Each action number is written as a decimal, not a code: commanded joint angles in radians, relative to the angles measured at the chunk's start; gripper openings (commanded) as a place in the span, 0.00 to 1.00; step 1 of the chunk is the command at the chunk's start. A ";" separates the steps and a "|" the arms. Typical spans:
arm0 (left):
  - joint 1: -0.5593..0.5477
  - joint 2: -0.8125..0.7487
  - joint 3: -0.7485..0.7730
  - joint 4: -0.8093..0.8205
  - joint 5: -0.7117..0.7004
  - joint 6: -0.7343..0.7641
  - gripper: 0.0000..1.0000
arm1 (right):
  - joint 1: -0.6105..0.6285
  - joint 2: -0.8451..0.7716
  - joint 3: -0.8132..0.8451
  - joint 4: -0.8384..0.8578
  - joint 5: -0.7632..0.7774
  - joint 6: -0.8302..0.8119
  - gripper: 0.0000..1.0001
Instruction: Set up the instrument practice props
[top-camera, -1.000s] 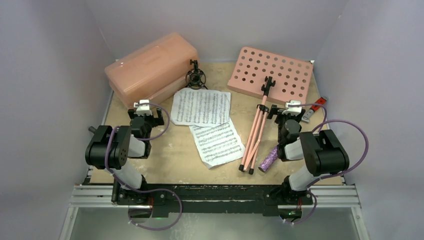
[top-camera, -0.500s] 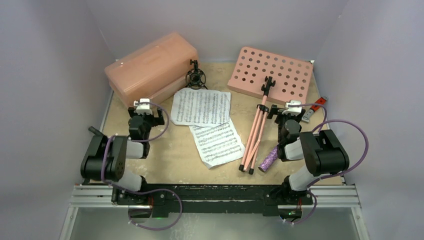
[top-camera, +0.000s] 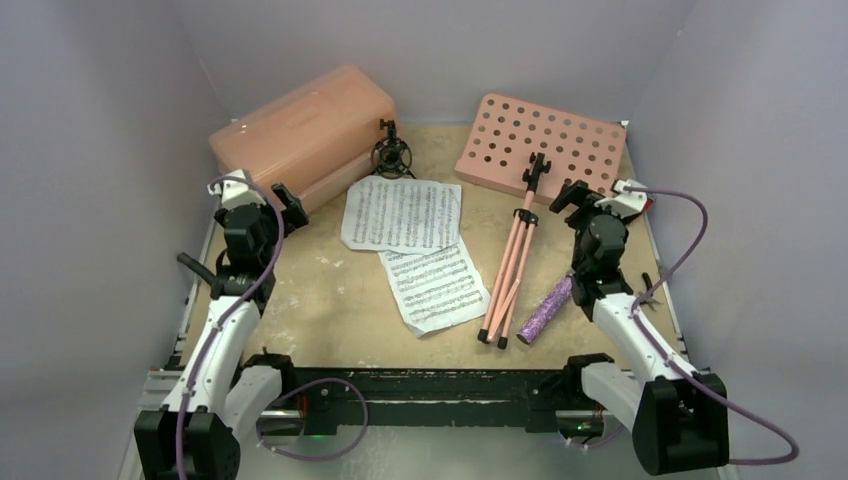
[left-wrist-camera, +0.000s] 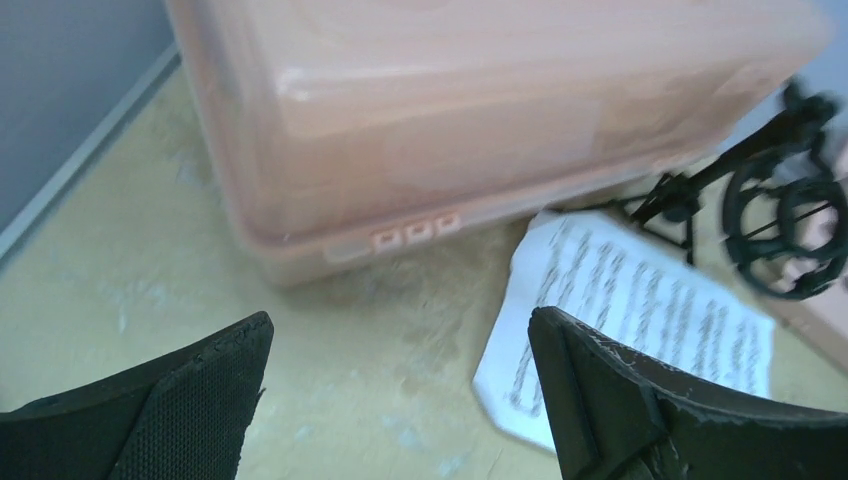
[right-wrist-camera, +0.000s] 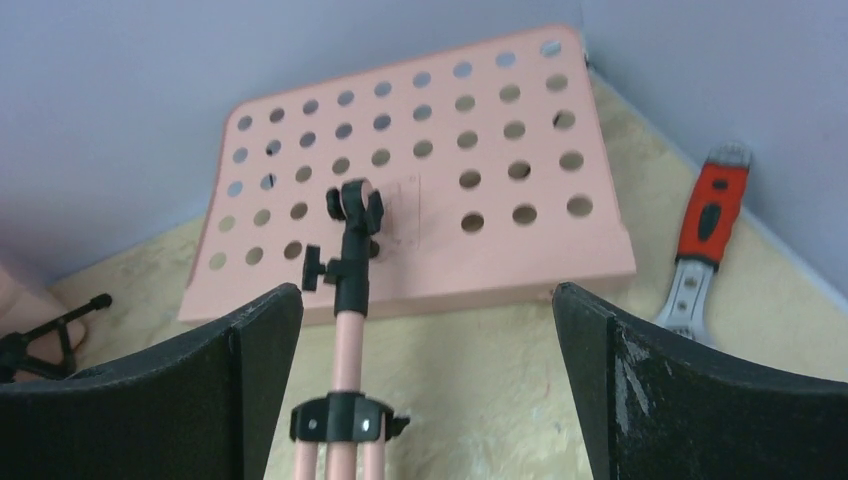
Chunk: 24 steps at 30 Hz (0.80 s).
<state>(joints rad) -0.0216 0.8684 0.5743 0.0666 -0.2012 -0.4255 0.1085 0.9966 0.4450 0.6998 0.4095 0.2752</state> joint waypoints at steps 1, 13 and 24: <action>-0.001 0.072 0.096 -0.403 -0.045 -0.062 0.99 | 0.002 -0.040 0.076 -0.438 0.030 0.275 0.98; -0.001 0.158 0.243 -0.366 0.328 -0.008 0.99 | 0.002 0.205 0.375 -0.709 -0.265 0.345 0.98; -0.262 0.340 0.361 -0.271 0.446 -0.112 0.99 | 0.001 0.464 0.610 -0.874 -0.473 0.359 0.98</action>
<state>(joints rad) -0.1761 1.1564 0.8501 -0.2886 0.2062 -0.4786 0.1093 1.4059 0.9833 -0.0917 0.0509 0.6205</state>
